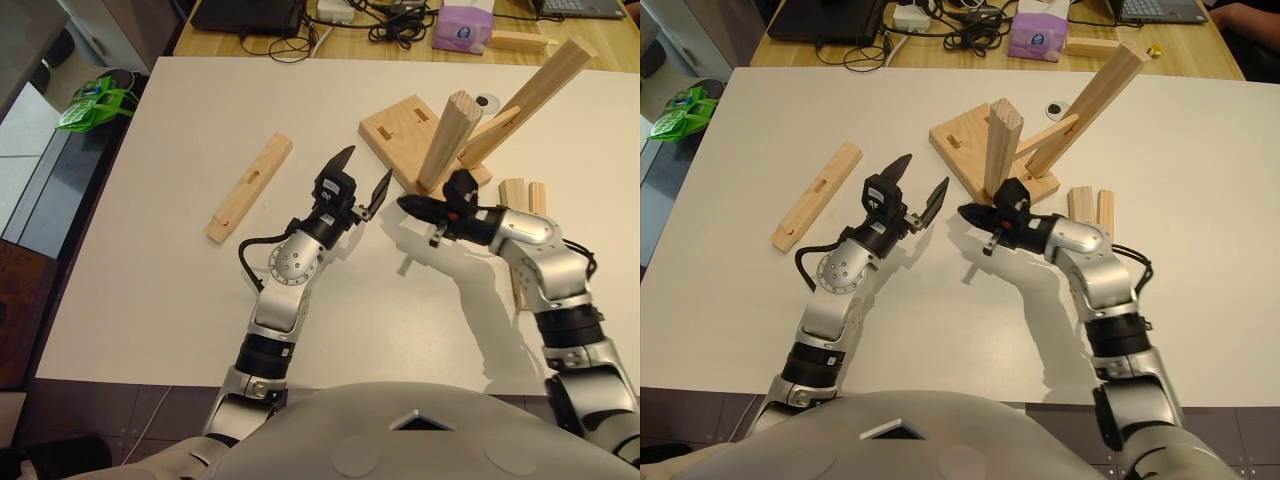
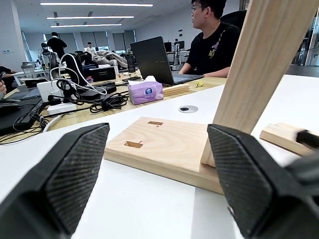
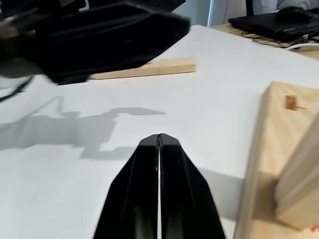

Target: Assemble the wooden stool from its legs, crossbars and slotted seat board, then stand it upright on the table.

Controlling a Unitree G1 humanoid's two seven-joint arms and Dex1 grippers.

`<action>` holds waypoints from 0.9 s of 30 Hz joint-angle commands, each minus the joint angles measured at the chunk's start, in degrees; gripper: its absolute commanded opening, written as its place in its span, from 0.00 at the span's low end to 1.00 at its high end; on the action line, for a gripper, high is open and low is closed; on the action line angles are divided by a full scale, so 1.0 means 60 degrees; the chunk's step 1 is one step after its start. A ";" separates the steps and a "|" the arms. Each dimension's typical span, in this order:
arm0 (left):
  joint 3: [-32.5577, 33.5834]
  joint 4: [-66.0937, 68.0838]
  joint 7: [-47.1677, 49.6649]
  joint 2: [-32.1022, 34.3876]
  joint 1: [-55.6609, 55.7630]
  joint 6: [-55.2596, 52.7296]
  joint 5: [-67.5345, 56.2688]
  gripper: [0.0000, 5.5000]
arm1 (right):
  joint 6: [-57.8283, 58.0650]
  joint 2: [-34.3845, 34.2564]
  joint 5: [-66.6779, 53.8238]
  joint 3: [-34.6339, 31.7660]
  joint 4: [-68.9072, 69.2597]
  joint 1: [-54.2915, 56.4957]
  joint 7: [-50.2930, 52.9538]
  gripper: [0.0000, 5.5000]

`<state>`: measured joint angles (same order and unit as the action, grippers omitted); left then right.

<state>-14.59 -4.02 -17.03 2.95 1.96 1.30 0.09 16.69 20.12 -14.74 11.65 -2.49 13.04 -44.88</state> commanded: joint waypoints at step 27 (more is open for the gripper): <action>-0.0052 0.0562 -0.0050 -0.0096 0.0487 0.0405 0.0196 0.66 | -0.3752 0.0174 0.3317 -0.1910 -0.5801 0.2589 0.5861 0.00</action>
<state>-14.72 -1.45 -17.61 2.34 3.90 3.44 0.58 -5.61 22.99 5.86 -1.31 -38.88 27.21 -7.16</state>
